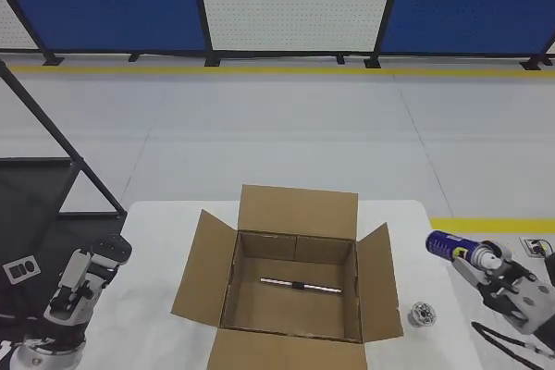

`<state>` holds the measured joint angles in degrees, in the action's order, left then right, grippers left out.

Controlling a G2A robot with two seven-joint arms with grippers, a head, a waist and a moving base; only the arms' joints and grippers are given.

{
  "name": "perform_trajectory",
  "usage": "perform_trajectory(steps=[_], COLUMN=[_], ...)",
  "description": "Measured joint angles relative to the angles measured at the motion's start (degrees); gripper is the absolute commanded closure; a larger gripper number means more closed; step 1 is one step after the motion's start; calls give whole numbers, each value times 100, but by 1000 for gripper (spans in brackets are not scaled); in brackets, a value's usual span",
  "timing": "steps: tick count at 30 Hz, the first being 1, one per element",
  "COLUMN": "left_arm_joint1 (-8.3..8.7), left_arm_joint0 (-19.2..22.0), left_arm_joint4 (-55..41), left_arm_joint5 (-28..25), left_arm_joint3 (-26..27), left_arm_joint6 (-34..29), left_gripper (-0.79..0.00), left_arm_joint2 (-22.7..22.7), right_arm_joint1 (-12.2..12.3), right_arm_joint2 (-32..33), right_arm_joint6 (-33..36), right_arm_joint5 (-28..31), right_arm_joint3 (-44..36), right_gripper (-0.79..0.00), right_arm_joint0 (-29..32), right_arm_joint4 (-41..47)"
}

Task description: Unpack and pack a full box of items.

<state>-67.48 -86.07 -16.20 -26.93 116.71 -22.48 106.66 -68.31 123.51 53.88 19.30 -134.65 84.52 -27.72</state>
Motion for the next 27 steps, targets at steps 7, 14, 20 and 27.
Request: perform_trajectory(steps=[7,14,20,27], left_arm_joint1=[0,0,0,0], left_arm_joint0=[0,0,0,0], left_arm_joint4=[0,0,0,0], left_arm_joint5=[0,0,0,0], left_arm_joint3=[0,0,0,0], left_arm_joint6=[0,0,0,0], left_gripper=[-785,-785,-785,-785], left_arm_joint2=[0,0,0,0], right_arm_joint1=[47,187,251,250], right_arm_joint2=[979,609,255,260], right_arm_joint6=[524,1463,1951,1941], right_arm_joint5=[462,402,249,253], right_arm_joint3=[0,0,0,0], right_gripper=[0,0,0,0], right_arm_joint0=[915,1153,1065,1067], right_arm_joint4=[93,-726,-867,-866])
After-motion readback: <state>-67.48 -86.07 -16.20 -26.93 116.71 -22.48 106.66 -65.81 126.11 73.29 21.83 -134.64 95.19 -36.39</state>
